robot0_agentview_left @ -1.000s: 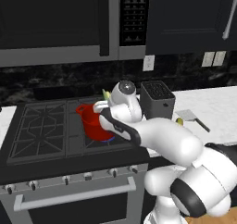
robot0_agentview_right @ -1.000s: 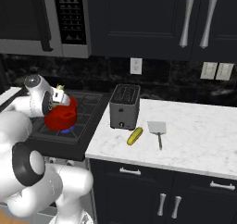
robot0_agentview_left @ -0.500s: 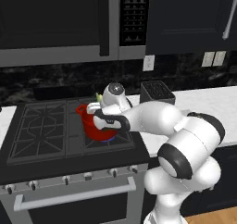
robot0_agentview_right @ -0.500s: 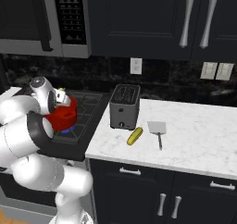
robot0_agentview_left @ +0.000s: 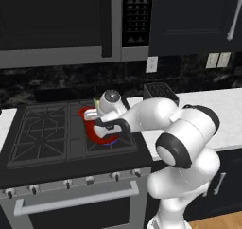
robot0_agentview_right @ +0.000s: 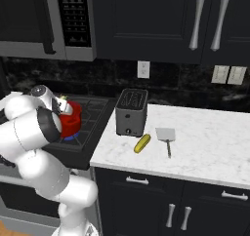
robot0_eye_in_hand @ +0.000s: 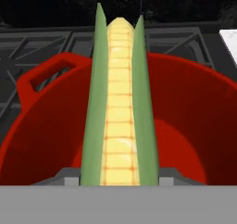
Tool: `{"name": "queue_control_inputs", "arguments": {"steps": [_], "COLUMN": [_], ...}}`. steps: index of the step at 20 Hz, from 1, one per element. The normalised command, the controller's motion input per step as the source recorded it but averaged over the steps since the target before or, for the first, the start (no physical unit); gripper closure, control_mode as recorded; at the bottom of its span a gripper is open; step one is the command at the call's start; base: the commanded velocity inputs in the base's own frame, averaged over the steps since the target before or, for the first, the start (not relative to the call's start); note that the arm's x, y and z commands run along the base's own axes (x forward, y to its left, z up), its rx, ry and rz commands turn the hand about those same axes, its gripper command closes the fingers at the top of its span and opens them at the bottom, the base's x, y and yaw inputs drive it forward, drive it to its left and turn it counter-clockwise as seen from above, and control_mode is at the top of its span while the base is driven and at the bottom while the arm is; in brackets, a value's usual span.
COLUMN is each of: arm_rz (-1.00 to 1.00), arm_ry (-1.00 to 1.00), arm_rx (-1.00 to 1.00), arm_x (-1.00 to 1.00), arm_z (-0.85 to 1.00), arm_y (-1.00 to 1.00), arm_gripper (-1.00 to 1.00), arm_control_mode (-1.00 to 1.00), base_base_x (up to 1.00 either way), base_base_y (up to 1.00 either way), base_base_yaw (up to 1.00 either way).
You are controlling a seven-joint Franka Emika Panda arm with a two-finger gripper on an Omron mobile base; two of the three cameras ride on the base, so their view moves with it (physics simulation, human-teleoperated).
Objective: Put the corn and cucumber in the pot. Retrieve the spatula and lightly stir the vegetables in the pot.
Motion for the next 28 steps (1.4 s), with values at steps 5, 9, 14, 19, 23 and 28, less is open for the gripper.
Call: {"name": "queue_control_inputs", "arguments": {"steps": [5,9,14,19,23,28], "arm_rz": [0.00,0.00,-0.01,-0.03,-0.06,-0.10], "arm_ry": [0.00,0.00,0.00,0.00,0.00,0.02], "arm_rx": [0.00,0.00,0.02,0.03,0.02,0.00], "arm_x": [0.00,0.00,0.00,-0.37,-0.86,-1.00], "arm_z": [0.01,0.33,0.75,0.93,0.51,0.04], "arm_y": [0.01,-0.18,-0.24,-0.28,-0.40,-0.54], "arm_gripper": [-1.00,-1.00,-1.00,-1.00,-1.00,-1.00], "arm_control_mode": [-1.00,-1.00,-1.00,-1.00,-1.00,-1.00], "base_base_x": [0.00,0.00,0.00,0.00,0.00,0.00], "base_base_y": [0.00,0.00,0.00,0.00,0.00,0.00], "base_base_yaw": [0.00,0.00,0.00,0.00,0.00,0.00]}}
